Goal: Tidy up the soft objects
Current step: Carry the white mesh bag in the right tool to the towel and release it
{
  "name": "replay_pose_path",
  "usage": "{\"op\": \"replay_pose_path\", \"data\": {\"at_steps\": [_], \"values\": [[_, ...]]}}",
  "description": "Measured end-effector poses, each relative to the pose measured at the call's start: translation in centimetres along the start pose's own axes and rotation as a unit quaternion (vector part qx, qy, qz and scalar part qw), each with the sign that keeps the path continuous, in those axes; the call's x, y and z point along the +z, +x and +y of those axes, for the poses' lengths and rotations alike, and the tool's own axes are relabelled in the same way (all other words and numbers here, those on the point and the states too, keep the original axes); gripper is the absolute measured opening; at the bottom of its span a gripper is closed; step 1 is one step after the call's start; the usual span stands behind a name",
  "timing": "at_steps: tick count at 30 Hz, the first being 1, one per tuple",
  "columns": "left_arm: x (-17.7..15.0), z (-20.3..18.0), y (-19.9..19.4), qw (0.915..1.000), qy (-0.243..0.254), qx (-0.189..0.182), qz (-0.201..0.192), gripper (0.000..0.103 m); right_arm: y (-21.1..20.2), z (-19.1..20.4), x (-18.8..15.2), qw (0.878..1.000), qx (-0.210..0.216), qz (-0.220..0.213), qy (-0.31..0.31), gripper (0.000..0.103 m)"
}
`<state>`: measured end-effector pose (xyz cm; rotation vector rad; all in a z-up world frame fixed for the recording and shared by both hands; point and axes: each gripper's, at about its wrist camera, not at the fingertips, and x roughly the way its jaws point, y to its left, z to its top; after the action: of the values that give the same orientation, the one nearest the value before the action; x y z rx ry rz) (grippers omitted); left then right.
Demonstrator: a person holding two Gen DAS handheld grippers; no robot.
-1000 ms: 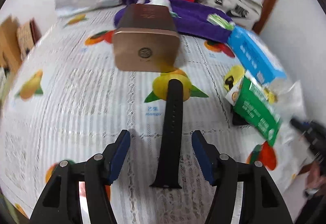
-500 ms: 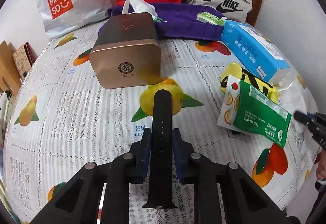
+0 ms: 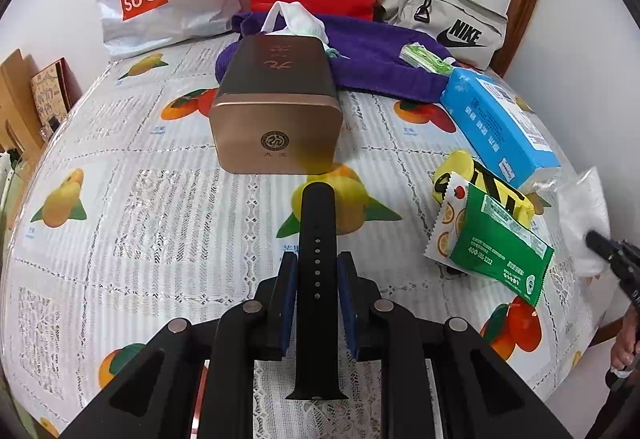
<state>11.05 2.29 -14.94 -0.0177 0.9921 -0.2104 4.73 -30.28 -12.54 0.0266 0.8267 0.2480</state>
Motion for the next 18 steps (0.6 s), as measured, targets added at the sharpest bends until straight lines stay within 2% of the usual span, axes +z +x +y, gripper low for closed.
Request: {"op": "replay_pose_path", "data": {"at_steps": [4,9,18], "values": [[-0.2,0.3,0.4,1.0,-0.005,-0.003,0.005,0.02,-1.4,0.2,1.5,1.0,0.012,-0.022,-0.005,0.004],[-0.4,0.6,0.5,0.9999,-0.012,-0.005,0.01,0.02,-2.0,0.7,4.9,0.998,0.0,-0.045,-0.034,0.004],[-0.2,1.4,-0.5,0.9996,-0.028,-0.003,0.005,0.02,1.6,1.1,11.8,0.996,0.02,-0.071,-0.057,0.004]]}}
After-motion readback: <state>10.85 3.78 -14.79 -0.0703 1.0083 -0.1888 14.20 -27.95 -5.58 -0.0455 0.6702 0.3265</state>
